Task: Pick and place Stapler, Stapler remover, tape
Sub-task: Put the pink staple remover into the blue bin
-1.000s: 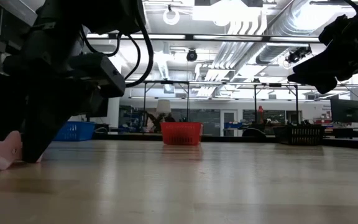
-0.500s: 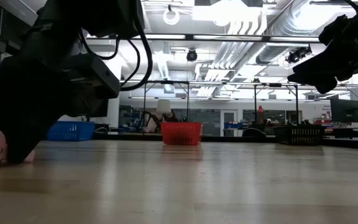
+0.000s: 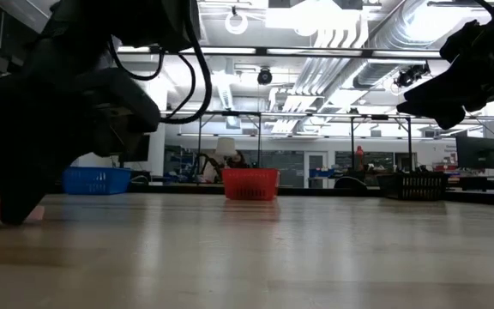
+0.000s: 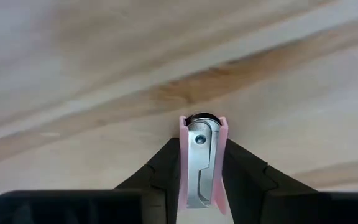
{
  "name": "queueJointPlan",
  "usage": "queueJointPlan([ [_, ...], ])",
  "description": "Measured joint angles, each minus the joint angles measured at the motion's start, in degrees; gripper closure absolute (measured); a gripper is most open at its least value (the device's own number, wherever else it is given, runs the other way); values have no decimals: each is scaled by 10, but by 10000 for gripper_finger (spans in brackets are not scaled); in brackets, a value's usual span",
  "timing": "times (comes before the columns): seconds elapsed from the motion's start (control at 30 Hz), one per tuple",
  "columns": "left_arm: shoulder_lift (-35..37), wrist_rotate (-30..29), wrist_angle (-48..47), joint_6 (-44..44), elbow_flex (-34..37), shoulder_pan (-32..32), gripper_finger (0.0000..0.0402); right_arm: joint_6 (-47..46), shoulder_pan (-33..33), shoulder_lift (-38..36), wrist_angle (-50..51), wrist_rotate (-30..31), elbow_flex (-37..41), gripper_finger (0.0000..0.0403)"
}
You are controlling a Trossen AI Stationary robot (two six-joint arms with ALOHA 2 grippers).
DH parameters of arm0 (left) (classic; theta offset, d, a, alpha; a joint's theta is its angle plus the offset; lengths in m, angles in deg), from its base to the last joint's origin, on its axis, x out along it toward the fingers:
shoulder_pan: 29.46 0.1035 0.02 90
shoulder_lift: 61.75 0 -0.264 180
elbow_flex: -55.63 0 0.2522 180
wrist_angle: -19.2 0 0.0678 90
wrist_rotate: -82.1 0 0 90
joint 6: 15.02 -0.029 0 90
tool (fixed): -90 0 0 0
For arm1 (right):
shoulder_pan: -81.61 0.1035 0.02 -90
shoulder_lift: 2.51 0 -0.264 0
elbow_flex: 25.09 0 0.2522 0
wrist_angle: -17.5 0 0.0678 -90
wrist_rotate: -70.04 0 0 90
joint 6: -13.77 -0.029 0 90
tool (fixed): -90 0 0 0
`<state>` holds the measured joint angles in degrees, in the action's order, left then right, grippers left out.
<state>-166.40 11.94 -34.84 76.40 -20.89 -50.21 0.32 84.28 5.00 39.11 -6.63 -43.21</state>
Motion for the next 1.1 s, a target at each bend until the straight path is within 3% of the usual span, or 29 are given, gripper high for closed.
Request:
queueJointPlan([
  [0.33,0,-81,-81,-77,-59,38,310,0,0,0,0,0,0,221],
  [0.63,15,-129,-124,-166,-70,107,310,0,0,0,0,0,0,221],
  [1.1,156,-275,-262,-313,-71,294,310,0,0,8,0,0,-1,222],
])
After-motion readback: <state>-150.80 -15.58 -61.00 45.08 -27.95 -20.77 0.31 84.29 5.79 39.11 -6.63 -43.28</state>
